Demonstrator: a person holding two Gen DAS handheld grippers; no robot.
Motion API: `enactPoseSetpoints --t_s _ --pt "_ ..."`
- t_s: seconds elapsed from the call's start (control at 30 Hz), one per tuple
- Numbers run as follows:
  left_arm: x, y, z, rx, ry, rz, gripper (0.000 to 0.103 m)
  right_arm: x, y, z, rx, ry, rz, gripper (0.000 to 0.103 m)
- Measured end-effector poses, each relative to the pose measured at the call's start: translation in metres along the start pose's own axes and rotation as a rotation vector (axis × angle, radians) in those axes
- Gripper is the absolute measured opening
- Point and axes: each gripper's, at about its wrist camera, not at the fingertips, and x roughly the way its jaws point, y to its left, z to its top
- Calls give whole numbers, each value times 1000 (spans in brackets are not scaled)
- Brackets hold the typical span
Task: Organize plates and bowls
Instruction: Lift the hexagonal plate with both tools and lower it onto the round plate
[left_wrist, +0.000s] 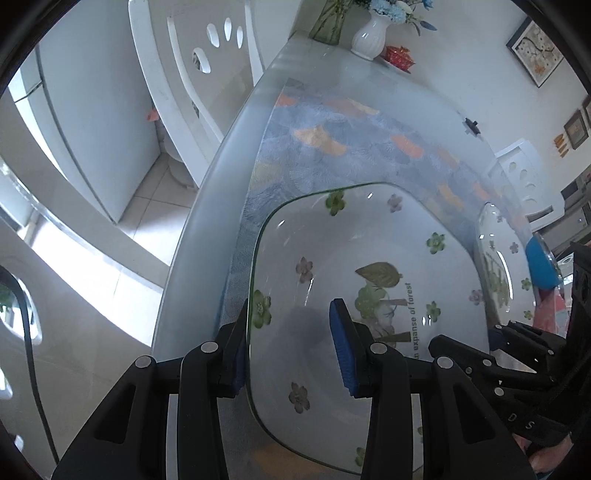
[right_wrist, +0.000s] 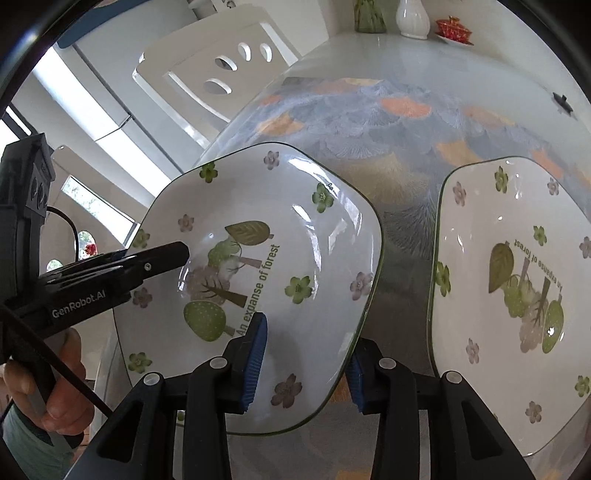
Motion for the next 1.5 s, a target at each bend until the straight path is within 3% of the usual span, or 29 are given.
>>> enactPoseSetpoints --t_s 0.17,0.43,0.87,1.1,1.5 --pt "-17 -8 -12 41 -24 -1 36 -17 9 -5 -85 -50 -39 38" --pt "-45 -15 -39 47 -66 -21 36 -41 14 -28 -117 -72 -5 38" --pt "-131 -52 -85 105 -189 -68 36 -132 42 -90 -128 -197 -16 38" --pt "-147 -81 -139 159 -151 -85 36 -167 37 -152 -89 -195 -33 38" --pt "-137 -103 -222 129 -18 -90 36 -166 19 -238 -63 -53 -26 38"
